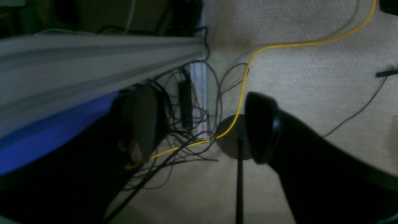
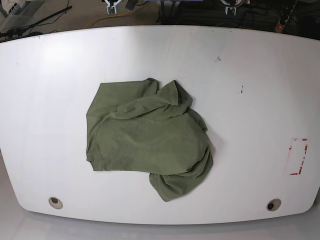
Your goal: Fold the T-shirt properly
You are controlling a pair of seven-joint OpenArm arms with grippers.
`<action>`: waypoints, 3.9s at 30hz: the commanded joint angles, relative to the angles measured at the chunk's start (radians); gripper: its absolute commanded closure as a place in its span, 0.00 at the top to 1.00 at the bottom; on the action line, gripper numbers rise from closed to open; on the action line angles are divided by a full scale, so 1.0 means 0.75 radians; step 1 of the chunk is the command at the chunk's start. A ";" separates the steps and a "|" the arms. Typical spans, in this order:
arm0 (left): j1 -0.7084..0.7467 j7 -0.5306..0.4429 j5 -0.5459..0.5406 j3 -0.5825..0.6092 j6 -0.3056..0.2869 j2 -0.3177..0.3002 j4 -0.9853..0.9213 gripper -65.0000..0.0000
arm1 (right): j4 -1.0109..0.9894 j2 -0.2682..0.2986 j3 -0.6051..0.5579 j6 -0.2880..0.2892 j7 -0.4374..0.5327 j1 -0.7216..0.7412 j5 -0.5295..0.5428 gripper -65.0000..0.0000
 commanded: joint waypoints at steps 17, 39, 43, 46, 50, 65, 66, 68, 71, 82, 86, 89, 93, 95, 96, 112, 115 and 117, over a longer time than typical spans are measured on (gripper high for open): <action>0.643 -0.016 -0.001 -0.005 0.008 -0.077 0.915 0.78 | 0.801 0.073 0.247 0.024 -0.068 -0.565 0.001 0.65; 0.961 -0.022 -0.005 -0.081 0.008 -0.175 1.606 0.78 | 1.654 -0.001 0.454 0.024 -0.140 -0.986 0.003 0.65; 0.946 -0.020 -0.005 -0.081 0.008 -0.167 1.608 0.78 | 1.695 -0.001 0.456 0.024 -0.140 -0.931 0.003 0.65; 0.868 -0.018 -0.005 -0.081 0.008 -0.167 1.606 0.78 | 1.695 -0.001 0.456 0.024 -0.140 -0.861 0.003 0.65; 0.776 -0.018 -0.005 -0.079 0.008 -0.163 1.602 0.78 | 1.690 -0.003 0.452 0.024 -0.140 -0.753 0.005 0.65; 0.622 -0.018 -0.001 -0.079 0.008 -0.112 1.600 0.78 | 1.686 0.005 0.458 0.046 -0.557 -0.217 0.005 0.65; 0.622 -0.018 0.001 -0.079 0.008 -0.105 1.600 0.78 | 1.686 0.005 0.458 0.065 -0.596 -0.180 0.005 0.65; 0.620 -0.018 0.001 -0.079 0.008 -0.105 1.600 0.78 | 1.684 0.003 0.458 0.102 -0.698 -0.082 0.005 0.65; 0.618 -0.018 0.001 -0.079 0.008 -0.105 1.600 0.78 | 1.672 0.001 0.477 0.108 -0.868 0.064 0.005 0.65; 0.543 -0.018 0.003 -0.077 0.008 -0.105 1.600 0.78 | 1.382 0.003 0.583 0.110 -1.142 0.583 0.005 0.65; 0.504 -0.018 0.003 -0.077 0.008 -0.105 1.600 0.78 | 1.177 0.025 0.595 0.110 -1.142 0.753 0.005 0.65; 0.467 -0.016 0.005 -0.077 0.008 -0.105 1.598 0.78 | 1.009 0.046 0.593 0.130 -1.138 0.878 0.005 0.65; 0.428 -0.016 0.008 -0.077 0.008 -0.116 1.596 0.78 | 0.766 0.054 0.595 0.206 -1.134 1.048 -0.007 0.65; 0.406 -0.014 0.008 -0.077 0.008 -0.118 1.596 0.78 | 0.637 0.060 0.595 0.218 -1.103 1.129 -0.007 0.65; 0.393 -0.014 0.008 -0.077 0.008 -0.118 1.596 0.78 | 0.584 0.077 0.595 0.220 -1.068 1.156 -0.007 0.65; 0.217 0.189 0.010 -0.074 0.008 -0.118 1.598 0.78 | 0.109 0.099 0.583 0.220 -0.809 1.352 -0.007 0.65; 0.211 0.189 0.010 -0.072 0.008 -0.118 1.598 0.78 | 0.107 0.095 0.583 0.220 -0.806 1.354 -0.007 0.65; 0.201 0.189 0.010 -0.072 0.008 -0.118 1.598 0.78 | 0.109 0.091 0.583 0.220 -0.806 1.354 -0.007 0.65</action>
